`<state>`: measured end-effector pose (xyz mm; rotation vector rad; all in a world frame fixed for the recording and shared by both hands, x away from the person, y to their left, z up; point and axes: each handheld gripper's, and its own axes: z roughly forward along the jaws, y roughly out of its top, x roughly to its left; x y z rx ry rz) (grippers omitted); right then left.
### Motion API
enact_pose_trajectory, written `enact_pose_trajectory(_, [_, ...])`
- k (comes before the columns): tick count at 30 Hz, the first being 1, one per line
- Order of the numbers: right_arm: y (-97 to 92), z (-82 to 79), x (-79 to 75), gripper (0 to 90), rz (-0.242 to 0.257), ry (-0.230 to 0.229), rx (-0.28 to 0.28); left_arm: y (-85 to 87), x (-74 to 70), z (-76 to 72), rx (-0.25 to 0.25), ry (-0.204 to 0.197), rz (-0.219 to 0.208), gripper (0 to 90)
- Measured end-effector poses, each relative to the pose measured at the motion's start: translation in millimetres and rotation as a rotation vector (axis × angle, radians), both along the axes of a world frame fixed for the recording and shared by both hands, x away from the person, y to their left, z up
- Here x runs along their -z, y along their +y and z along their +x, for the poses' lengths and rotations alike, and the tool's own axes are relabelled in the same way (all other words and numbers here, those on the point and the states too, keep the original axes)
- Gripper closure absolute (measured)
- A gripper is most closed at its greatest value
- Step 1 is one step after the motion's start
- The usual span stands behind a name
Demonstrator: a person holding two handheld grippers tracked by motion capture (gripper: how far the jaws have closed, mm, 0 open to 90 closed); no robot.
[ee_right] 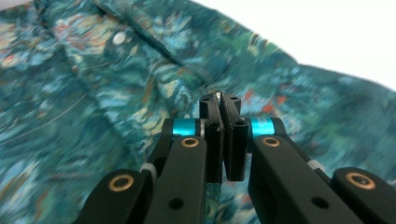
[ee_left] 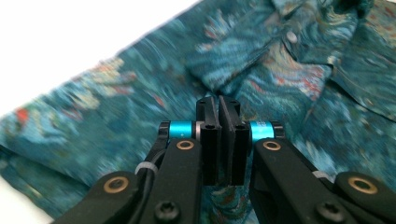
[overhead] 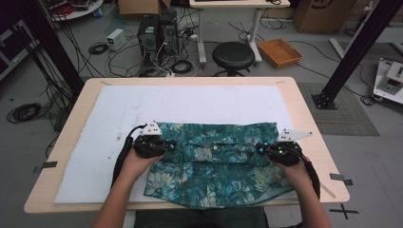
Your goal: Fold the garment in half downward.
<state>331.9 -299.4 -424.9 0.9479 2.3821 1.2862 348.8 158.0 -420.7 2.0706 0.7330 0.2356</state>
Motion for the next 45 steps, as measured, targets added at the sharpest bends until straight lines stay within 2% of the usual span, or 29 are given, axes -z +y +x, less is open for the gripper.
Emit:
enact_pose_trajectory(7, [-2.9, -22.2, 7.5, 89.1, -0.002, 0.009, -0.020, 2.9, 9.7, -16.6, 0.033, 0.047, 0.020, 86.2])
enact_pose_trajectory(12, [-2.3, -30.6, 14.8, 86.2, -0.015, 0.027, -0.031, 3.4, 13.3, -22.5, 0.054, 0.070, 0.032, 84.0])
enact_pose_trajectory(15, [-3.7, -30.9, 14.0, 73.9, 0.008, 0.028, -0.018, 3.5, 12.1, -19.8, 0.036, 0.069, 0.020, 68.6])
enact_pose_trajectory(17, [-6.1, -26.7, 10.4, 68.8, 0.036, 0.033, 0.003, 3.4, 7.1, -15.8, -0.004, 0.046, -0.001, 56.6])
enact_pose_trajectory(20, [-6.9, -18.6, 1.2, 63.6, 0.073, 0.016, 0.022, 0.6, -0.8, -8.4, -0.023, 0.022, -0.054, 51.2])
enact_pose_trajectory(21, [-6.1, -15.2, -2.1, 62.9, 0.085, 0.015, 0.024, -1.3, -2.9, -5.1, -0.035, 0.021, -0.059, 48.1])
enact_pose_trajectory(24, [-0.6, -3.0, -10.7, 61.8, 0.088, -0.003, 0.024, -9.6, -6.0, 7.4, -0.037, 0.023, -0.057, 46.8])
enact_pose_trajectory(26, [5.4, 7.7, -13.4, 61.0, 0.078, 0.005, 0.018, -16.8, -3.8, 17.4, -0.041, 0.045, -0.052, 46.2])
enact_pose_trajectory(30, [21.8, 29.9, -9.1, 58.8, 0.066, 0.089, 0.011, -33.6, 5.3, 33.5, -0.040, 0.091, -0.023, 45.7])
enact_pose_trajectory(31, [26.7, 34.7, -6.7, 58.3, 0.063, 0.103, -0.009, -37.5, 7.3, 35.7, -0.034, 0.099, -0.016, 45.6])
enact_pose_trajectory(35, [44.1, 47.5, 4.9, 55.7, 0.026, 0.165, -0.030, -49.5, 14.6, 39.9, -0.016, 0.119, 0.003, 44.9])
enact_pose_trajectory(40, [55.6, 48.3, 18.4, 54.7, -0.050, 0.216, -0.057, -56.3, 23.8, 36.7, 0.001, 0.134, 0.037, 45.0])
enact_pose_trajectory(41, [56.1, 45.7, 18.8, 56.1, -0.051, 0.197, -0.065, -56.9, 24.1, 34.8, 0.009, 0.123, 0.038, 46.1])
enact_pose_trajectory(43, [56.7, 41.5, 18.9, 62.8, -0.050, 0.193, -0.096, -58.3, 23.4, 31.9, 0.030, 0.123, 0.038, 52.7])
enact_pose_trajectory(45, [57.0, 37.4, 19.2, 73.3, -0.067, 0.163, -0.112, -60.2, 22.5, 28.9, 0.050, 0.107, 0.049, 59.9])
